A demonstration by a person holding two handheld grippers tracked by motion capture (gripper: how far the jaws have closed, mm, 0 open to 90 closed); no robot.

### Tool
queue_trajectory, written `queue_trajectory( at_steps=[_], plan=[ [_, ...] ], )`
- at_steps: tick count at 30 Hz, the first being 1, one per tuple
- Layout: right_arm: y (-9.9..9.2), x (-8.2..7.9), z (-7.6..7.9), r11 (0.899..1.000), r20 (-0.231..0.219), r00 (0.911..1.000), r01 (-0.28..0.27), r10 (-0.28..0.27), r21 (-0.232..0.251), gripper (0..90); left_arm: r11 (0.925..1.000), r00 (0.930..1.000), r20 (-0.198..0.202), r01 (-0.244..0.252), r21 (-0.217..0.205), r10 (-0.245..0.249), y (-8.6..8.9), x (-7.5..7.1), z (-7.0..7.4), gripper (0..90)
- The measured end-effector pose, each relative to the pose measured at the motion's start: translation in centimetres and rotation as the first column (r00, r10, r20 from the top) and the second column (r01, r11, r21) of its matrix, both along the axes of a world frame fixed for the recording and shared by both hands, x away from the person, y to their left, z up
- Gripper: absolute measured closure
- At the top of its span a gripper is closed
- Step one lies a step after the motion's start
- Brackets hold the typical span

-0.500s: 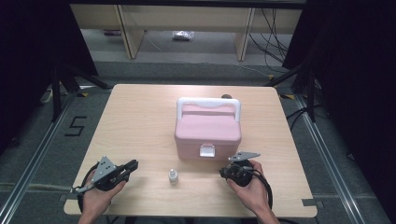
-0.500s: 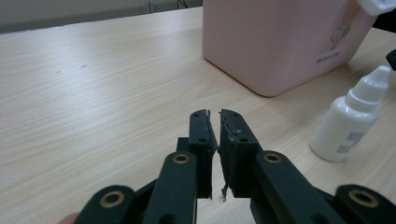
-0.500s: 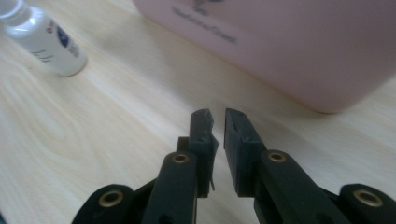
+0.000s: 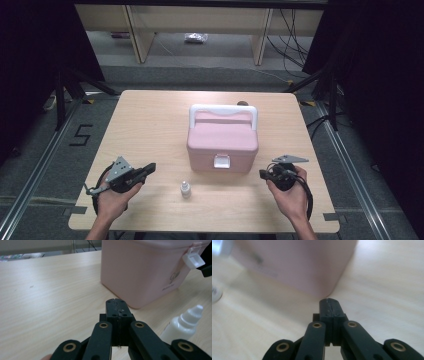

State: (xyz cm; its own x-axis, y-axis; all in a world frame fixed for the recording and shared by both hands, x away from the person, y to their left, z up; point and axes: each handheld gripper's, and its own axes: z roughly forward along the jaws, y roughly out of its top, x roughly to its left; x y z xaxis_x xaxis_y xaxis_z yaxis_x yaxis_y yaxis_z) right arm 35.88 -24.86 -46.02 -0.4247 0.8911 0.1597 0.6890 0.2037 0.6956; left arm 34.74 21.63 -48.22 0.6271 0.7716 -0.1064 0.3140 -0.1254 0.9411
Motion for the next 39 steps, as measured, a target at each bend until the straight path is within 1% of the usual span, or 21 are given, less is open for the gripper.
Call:
queue_trajectory(
  at_steps=[3,7,11,12,13,14,16,19,24,26,28,30,31,32,33,34,35,36,37,38,39],
  plan=[
    [-0.5,0.8,1.0,0.999,0.022,0.9992,0.034,-0.034,-0.008,90.0,1.0000,1.0000,0.006,0.006,0.007,-0.006,-0.7,0.6,0.5,89.8],
    [-0.6,2.1,1.8,0.998,0.044,0.9975,0.056,-0.056,-0.010,90.0,0.9995,0.9995,0.024,0.023,0.021,-0.023,-2.6,2.7,1.4,89.7],
    [-0.4,3.1,2.4,0.997,0.060,0.9959,0.068,-0.067,-0.018,90.0,0.9990,0.9995,0.019,0.026,0.035,-0.027,-3.9,4.3,2.0,89.8],
    [-0.3,3.4,2.5,0.997,0.053,0.9959,0.073,-0.073,-0.004,90.0,0.9991,0.9995,0.013,0.028,0.032,-0.029,-4.1,4.7,2.0,89.8],
    [0.2,3.4,2.6,0.994,0.037,0.9933,0.109,-0.110,0.008,90.0,0.9989,0.9995,0.006,0.031,0.036,-0.031,-4.4,5.1,2.0,89.8],
    [0.0,3.8,2.7,0.997,0.052,0.9956,0.079,-0.078,-0.020,90.0,0.9987,0.9996,0.005,0.028,0.041,-0.029,-4.7,5.4,2.0,89.8],
    [0.4,4.1,2.7,0.997,0.050,0.9957,0.078,-0.078,-0.005,90.0,0.9984,0.9996,-0.002,0.030,0.047,-0.029,-4.9,5.7,2.0,89.8],
    [0.7,4.6,2.7,0.997,0.050,0.9955,0.081,-0.081,-0.016,90.0,0.9981,0.9993,-0.020,0.031,0.053,-0.030,-5.6,6.8,1.9,89.8],
    [1.3,5.2,2.9,0.998,0.037,0.9969,0.070,-0.069,-0.009,90.0,0.9961,0.9981,-0.041,0.049,0.073,-0.046,-6.6,7.4,1.7,89.8],
    [1.6,5.5,2.9,0.999,0.046,0.9976,0.052,-0.052,-0.010,90.0,0.9953,0.9975,-0.047,0.056,0.078,-0.053,-6.8,7.6,1.6,89.8],
    [2.2,5.4,2.9,0.997,0.027,0.9966,0.077,-0.077,0.011,90.0,0.9947,0.9970,-0.053,0.061,0.083,-0.056,-7.0,7.7,1.5,89.8],
    [2.2,5.7,3.0,0.999,0.041,0.9981,0.048,-0.047,-0.023,90.0,0.9934,0.9964,-0.058,0.068,0.092,-0.063,-7.0,7.8,1.4,89.8],
    [2.2,5.8,2.9,0.999,0.051,0.9973,0.053,-0.052,-0.010,90.0,0.9925,0.9959,-0.059,0.074,0.097,-0.068,-7.0,7.9,1.4,89.8],
    [2.4,5.7,2.9,0.998,0.029,0.9976,0.062,-0.062,0.002,90.0,0.9925,0.9958,-0.059,0.075,0.096,-0.070,-7.0,8.0,1.5,89.8],
    [2.4,5.7,3.0,0.997,0.026,0.9970,0.074,-0.073,-0.015,90.0,0.9920,0.9957,-0.059,0.077,0.100,-0.071,-7.0,8.0,1.5,89.8],
    [2.4,5.9,2.9,0.999,0.032,0.9982,0.051,-0.051,-0.005,90.0,0.9914,0.9955,-0.059,0.079,0.104,-0.073,-7.0,8.1,1.6,89.8],
    [2.6,6.0,2.9,0.998,0.039,0.9973,0.062,-0.062,-0.008,90.0,0.9909,0.9954,-0.058,0.082,0.107,-0.077,-6.9,8.2,1.6,89.8],
    [3.0,5.9,2.9,0.997,0.025,0.9970,0.074,-0.074,0.008,90.0,0.9900,0.9952,-0.058,0.085,0.112,-0.079,-6.9,8.3,1.6,89.8],
    [2.9,6.0,3.0,0.999,0.016,0.9988,0.046,-0.046,-0.005,90.0,0.9890,0.9945,-0.060,0.093,0.115,-0.086,-6.9,8.3,1.7,89.8],
    [3.1,6.2,2.9,0.999,0.030,0.9986,0.044,-0.044,-0.015,90.0,0.9878,0.9943,-0.056,0.097,0.122,-0.091,-6.8,8.3,1.7,89.8],
    [3.5,6.2,2.9,0.999,0.019,0.9988,0.046,-0.046,-0.005,90.0,0.9875,0.9952,-0.054,0.087,0.131,-0.081,-6.8,8.3,1.8,89.7]
  ],
)
